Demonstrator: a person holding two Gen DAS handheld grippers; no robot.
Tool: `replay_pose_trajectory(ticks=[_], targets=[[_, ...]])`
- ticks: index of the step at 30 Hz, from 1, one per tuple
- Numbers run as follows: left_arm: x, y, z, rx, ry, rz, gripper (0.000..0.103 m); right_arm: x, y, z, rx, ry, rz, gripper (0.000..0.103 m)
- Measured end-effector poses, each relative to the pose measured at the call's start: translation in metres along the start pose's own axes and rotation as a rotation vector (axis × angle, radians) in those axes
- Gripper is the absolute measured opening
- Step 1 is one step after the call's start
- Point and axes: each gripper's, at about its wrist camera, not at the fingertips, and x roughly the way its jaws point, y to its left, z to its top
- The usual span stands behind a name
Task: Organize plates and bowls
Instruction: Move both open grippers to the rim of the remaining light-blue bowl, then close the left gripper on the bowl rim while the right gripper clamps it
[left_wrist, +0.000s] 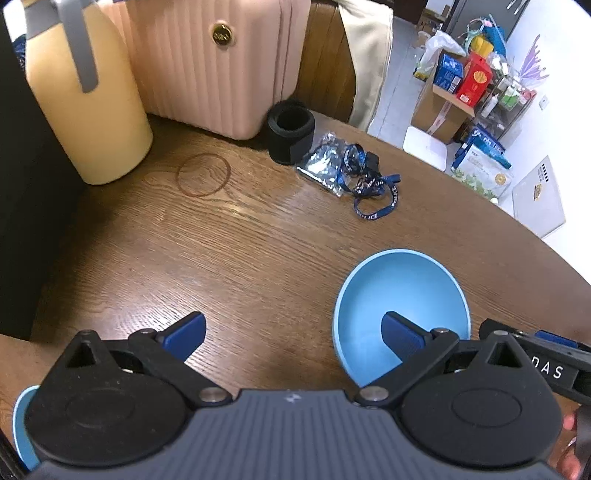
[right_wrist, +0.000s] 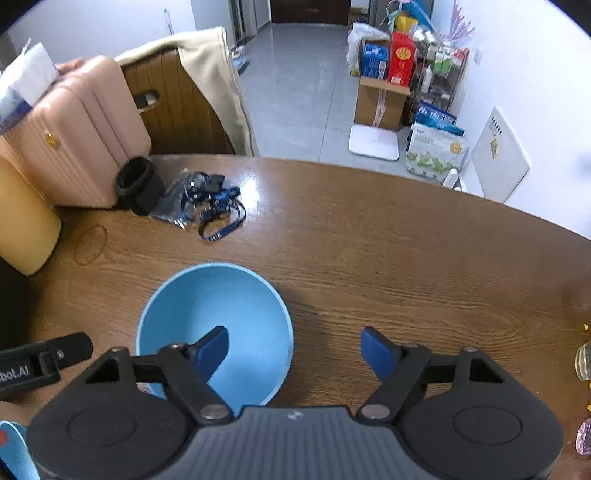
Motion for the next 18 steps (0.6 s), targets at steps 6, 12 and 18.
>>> replay_pose_trajectory(ticks=[6, 12, 18], targets=[[0.027, -0.012, 0.002, 0.015, 0.035, 0.022, 0.102, 0.026, -0.006, 0.004, -0.013, 0.043, 0.004, 0.064], [0.053, -0.02, -0.001, 0.004, 0.086, 0.017, 0.074, 0.048, -0.011, 0.003, -0.023, 0.078, 0.016, 0.05], [0.067, -0.03, -0.002, 0.008, 0.093, 0.012, 0.057, 0.063, -0.013, 0.005, -0.035, 0.098, 0.031, 0.036]])
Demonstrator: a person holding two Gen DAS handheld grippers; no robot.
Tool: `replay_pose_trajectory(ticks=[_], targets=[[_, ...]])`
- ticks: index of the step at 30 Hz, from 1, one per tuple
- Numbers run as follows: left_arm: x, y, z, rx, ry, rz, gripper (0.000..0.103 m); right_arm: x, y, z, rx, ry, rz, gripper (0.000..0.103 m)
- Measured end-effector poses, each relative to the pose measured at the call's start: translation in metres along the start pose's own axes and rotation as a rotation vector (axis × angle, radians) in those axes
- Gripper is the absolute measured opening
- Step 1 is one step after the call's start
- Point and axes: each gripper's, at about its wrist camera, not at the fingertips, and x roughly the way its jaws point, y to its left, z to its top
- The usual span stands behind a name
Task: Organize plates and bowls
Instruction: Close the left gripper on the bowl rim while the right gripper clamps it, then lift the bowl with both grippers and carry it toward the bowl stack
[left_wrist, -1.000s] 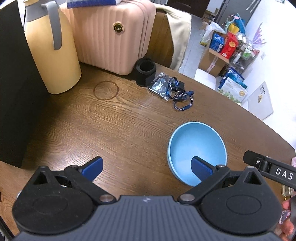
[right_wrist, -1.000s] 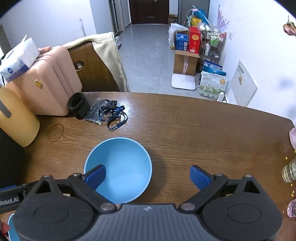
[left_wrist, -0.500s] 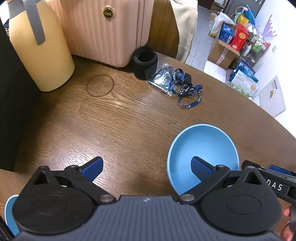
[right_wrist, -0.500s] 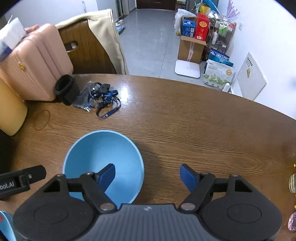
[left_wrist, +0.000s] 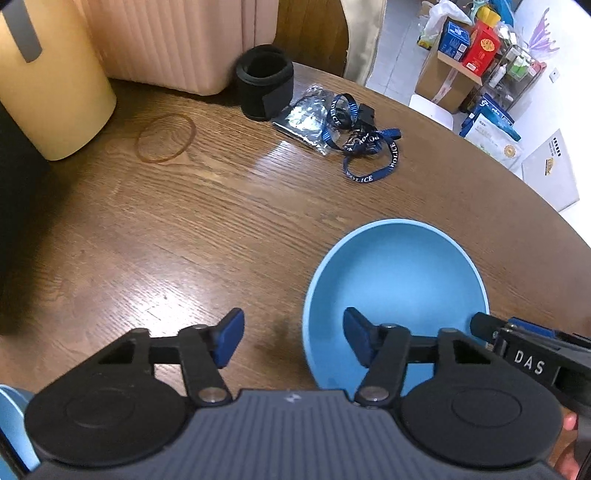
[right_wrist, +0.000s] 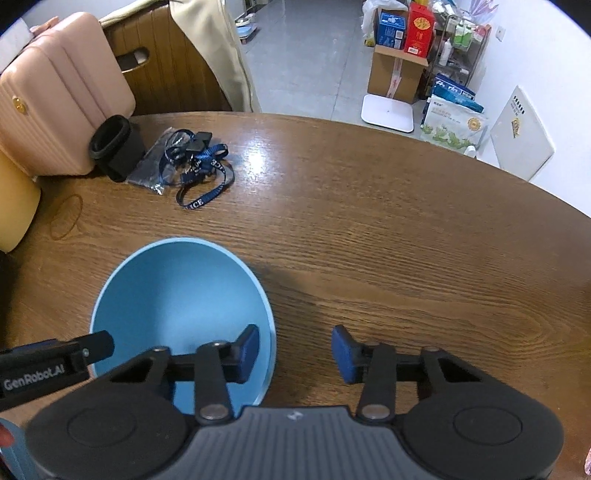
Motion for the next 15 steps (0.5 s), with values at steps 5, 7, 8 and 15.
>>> replay_pose_trajectory(ticks=[5, 7, 8, 15], targets=[[0.009, -0.003, 0.001, -0.025, 0.011, 0.008, 0.048, 0.009, 0.0, 0.002, -0.009, 0.017, 0.015, 0.028], [0.013, -0.002, 0.0, -0.034, 0.018, 0.008, 0.041, 0.012, -0.001, 0.002, -0.009, 0.022, 0.03, 0.023], [0.015, -0.002, 0.0, -0.039, 0.022, 0.007, 0.034, 0.013, -0.001, 0.002, -0.01, 0.024, 0.04, 0.021], [0.023, 0.0, -0.001, -0.064, 0.038, -0.034, 0.011, 0.014, 0.002, 0.003, -0.022, 0.013, 0.071, 0.004]])
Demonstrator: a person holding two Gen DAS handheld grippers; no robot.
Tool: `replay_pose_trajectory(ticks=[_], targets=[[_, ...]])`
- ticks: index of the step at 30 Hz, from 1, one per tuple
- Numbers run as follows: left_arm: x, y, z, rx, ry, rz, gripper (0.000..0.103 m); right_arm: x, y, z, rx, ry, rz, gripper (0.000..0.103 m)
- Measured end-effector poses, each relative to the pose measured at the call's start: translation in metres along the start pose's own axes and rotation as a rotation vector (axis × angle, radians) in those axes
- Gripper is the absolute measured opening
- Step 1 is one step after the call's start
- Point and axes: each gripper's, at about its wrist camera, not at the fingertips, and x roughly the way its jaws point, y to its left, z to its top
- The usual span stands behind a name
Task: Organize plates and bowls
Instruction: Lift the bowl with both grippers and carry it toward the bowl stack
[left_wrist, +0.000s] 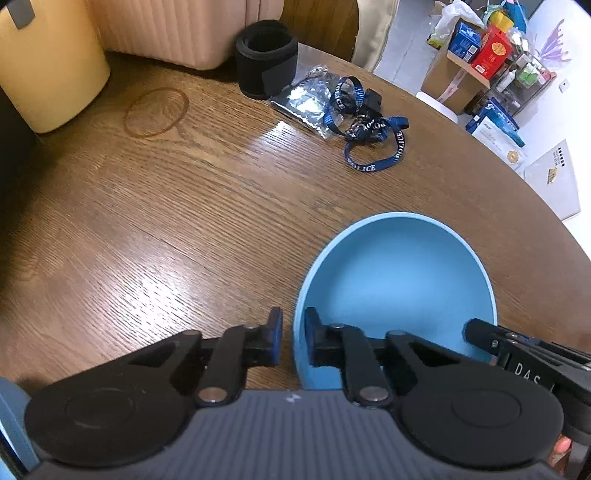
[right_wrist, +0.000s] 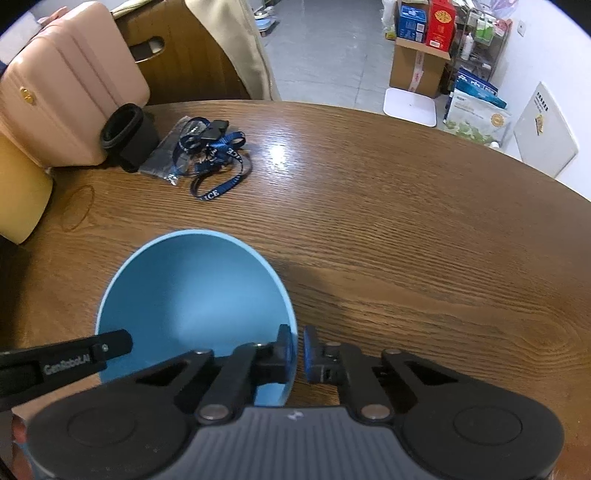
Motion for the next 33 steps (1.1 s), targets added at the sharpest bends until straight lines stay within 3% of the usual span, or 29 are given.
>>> replay_pose_trajectory(ticks=[17, 33], targets=[[-0.015, 0.0, -0.013, -0.001, -0.042, -0.024, 0.007, -0.01, 0.0, -0.005, 0.006, -0.03, 0.012, 0.003], [-0.066, 0.022, -0.031, -0.036, -0.121, -0.031, 0.007, -0.054, 0.027, -0.016, -0.042, -0.093, 0.042, 0.004]])
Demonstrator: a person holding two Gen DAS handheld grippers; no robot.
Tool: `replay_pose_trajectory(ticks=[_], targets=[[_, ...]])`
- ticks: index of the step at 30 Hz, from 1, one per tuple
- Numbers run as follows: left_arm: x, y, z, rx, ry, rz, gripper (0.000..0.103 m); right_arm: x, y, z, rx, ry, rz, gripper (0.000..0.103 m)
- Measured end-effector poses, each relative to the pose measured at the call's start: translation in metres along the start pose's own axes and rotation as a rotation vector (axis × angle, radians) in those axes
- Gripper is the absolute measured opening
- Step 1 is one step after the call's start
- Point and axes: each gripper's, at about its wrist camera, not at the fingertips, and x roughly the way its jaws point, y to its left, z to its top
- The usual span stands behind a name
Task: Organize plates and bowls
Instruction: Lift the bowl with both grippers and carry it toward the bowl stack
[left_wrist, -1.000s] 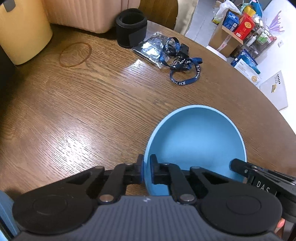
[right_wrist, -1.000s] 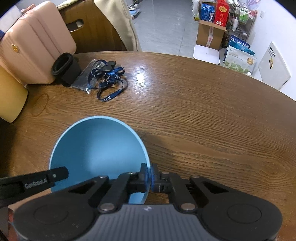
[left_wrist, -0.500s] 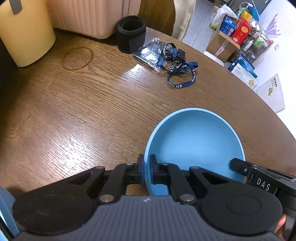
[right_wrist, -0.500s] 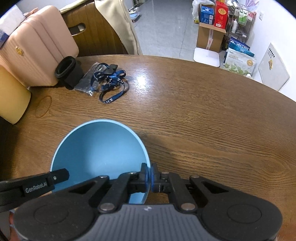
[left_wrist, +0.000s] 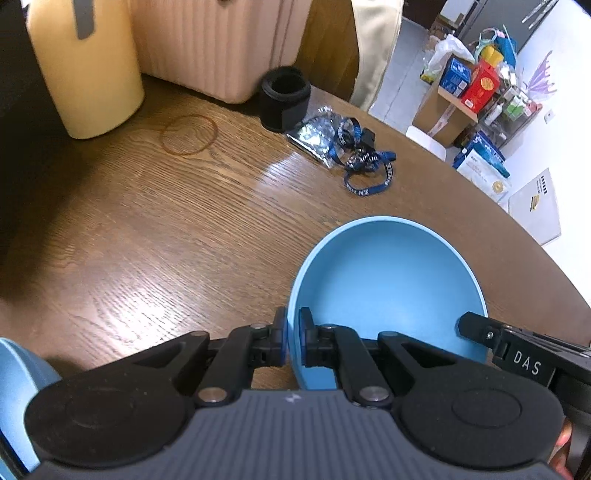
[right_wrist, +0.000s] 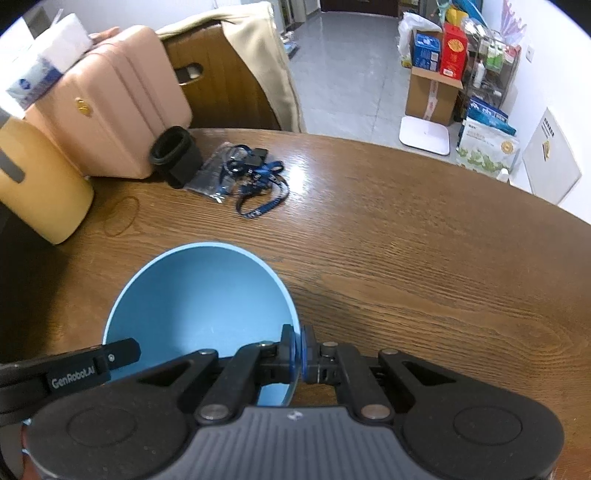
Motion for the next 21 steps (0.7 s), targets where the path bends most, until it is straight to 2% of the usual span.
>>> replay_pose_trajectory(ticks=[21], targets=[[-0.086, 0.06, -0.027, -0.02, -0.091, 0.002, 0.007, -0.067, 0.07, -0.025, -0.065, -0.078, 0.051, 0.004]])
